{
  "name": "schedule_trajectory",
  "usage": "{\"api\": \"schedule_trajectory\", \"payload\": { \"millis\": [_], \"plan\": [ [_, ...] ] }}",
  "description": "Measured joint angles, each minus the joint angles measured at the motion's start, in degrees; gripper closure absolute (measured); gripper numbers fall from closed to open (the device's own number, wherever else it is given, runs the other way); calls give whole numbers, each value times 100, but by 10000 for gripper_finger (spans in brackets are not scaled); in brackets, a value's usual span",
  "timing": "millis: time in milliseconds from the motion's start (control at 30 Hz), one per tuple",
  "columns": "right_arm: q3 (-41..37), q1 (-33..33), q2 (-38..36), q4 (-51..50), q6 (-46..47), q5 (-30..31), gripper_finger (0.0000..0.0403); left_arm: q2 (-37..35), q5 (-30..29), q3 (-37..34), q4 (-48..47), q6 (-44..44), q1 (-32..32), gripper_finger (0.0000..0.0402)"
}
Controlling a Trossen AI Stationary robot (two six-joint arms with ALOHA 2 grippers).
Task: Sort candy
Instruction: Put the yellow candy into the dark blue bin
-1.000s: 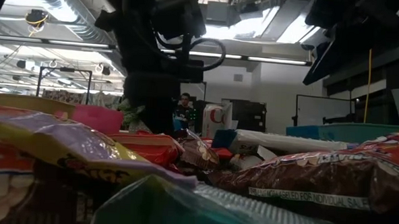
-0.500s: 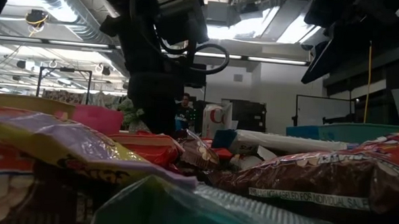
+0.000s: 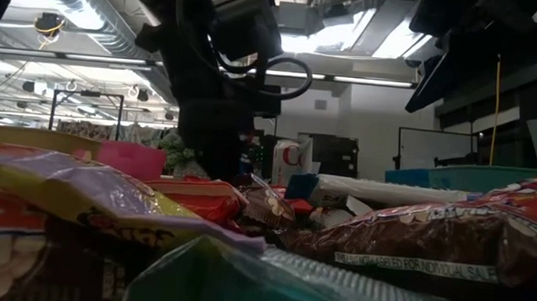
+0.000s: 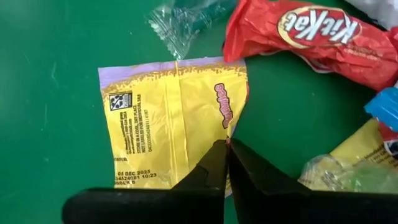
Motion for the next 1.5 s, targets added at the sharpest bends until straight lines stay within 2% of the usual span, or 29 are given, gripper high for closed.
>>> {"api": "schedule_trajectory", "payload": {
  "millis": [167,333,600,900,1367,1500],
  "plan": [
    [0,0,5,135,-2,0,153,-37,-40,-11,345,-2,10,401],
    [0,0,190,795,-2,0,153,-46,0,-24,760,-14,12,401],
    [0,-7,826,1607,-217,0,153,-44,29,189,1005,-48,9,401],
    [0,-4,1564,2348,-622,-1,153,-52,-213,686,1030,-43,35,402],
    [0,-4,2037,2397,-1226,0,153,-66,-302,1098,1116,-39,33,401],
    [0,-4,2041,2383,-1345,65,171,-70,-302,1158,1176,-37,33,401]
  ]
}}
